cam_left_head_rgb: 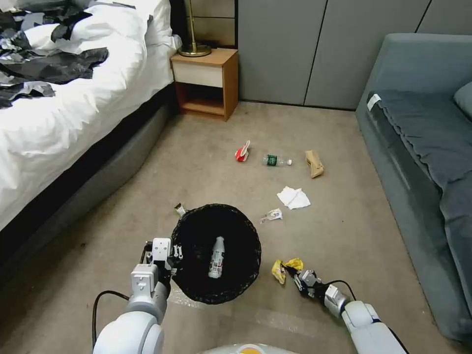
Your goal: Pick up the trash bin, then pick up the garbage from the floor and place it into the trash bin.
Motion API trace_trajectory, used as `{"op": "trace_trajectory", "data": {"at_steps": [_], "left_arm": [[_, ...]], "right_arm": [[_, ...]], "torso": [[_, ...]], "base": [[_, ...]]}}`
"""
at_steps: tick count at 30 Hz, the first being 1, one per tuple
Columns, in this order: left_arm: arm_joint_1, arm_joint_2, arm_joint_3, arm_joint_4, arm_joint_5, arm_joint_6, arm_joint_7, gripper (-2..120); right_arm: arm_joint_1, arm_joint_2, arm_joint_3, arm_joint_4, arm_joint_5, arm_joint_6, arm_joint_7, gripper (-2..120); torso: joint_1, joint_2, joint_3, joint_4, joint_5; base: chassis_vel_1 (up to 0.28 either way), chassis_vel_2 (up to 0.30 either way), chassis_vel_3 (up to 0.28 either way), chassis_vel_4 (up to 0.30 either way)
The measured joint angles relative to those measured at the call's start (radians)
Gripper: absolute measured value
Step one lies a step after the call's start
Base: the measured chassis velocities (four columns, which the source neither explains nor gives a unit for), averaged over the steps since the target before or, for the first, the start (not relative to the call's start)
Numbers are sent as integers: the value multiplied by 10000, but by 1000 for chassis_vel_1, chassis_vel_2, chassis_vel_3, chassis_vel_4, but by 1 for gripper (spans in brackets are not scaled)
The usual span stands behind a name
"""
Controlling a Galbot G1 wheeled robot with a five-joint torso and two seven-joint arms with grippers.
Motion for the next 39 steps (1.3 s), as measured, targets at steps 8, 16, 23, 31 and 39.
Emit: {"op": "trace_trajectory", "data": {"at_steps": [8,16,23,31,39], "left_arm": [[-15,0,3,42,-1,-17,12,1],[-21,5,18,41,-9,-28,22,1],[-75,10,121,119,8,-29,26,1],[-93,28,131,168,9,-29,45,1],[-87,57,135,181,49,-29,81,1]], "right_arm": [[-1027,-96,-458,2902,2351,-519,939,0],[-2364,-247,-700,6895,4225,-1235,2150,0],[-2851,-389,-1196,9788,5838,-1348,2179,0],[-3264,-641,-2196,11154,6886,-1848,1420,0],[-3541,-1560,-4690,11664,5627,-2074,1460,0]], "torso": [[0,0,-1,3,-1],[0,0,-2,6,0],[-1,0,-2,7,0],[-1,1,-2,7,0],[-1,1,-2,6,1]], "base": [[0,0,0,0],[0,0,0,0],[0,0,0,0],[0,0,0,0],[0,0,0,0]]}}
